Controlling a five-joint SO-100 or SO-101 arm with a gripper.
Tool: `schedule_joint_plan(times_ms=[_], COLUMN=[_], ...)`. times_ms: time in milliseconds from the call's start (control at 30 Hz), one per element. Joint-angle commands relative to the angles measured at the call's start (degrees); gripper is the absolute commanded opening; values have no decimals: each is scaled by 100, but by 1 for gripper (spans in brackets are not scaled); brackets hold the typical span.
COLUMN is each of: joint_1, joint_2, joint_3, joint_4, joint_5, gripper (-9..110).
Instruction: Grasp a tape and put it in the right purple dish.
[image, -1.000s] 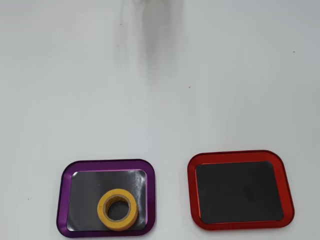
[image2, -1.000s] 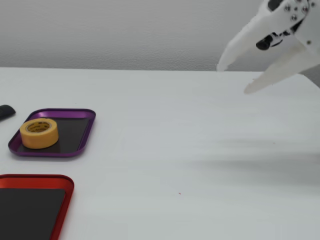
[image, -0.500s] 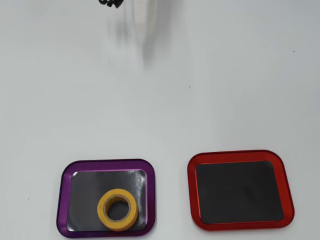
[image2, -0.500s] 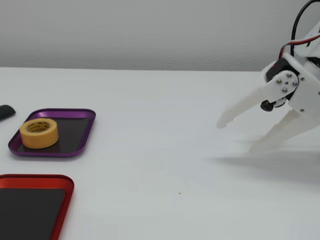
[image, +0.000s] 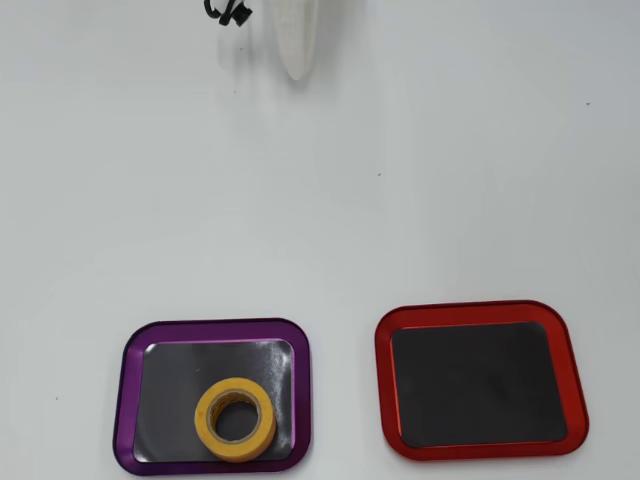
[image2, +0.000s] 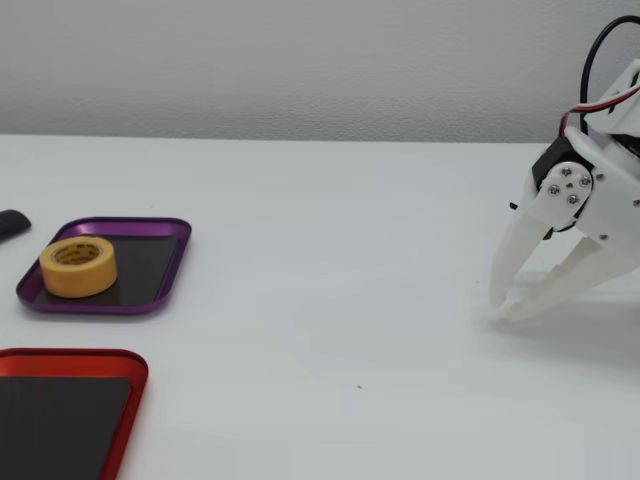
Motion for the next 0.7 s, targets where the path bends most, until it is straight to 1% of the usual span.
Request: schedule_joint_plan(times_ms=[0,667], joint_1=[9,237], joint_2=[264,264], joint_3=[202,211], joint_4=[18,-26], joint_5=[9,9], gripper=[0,0])
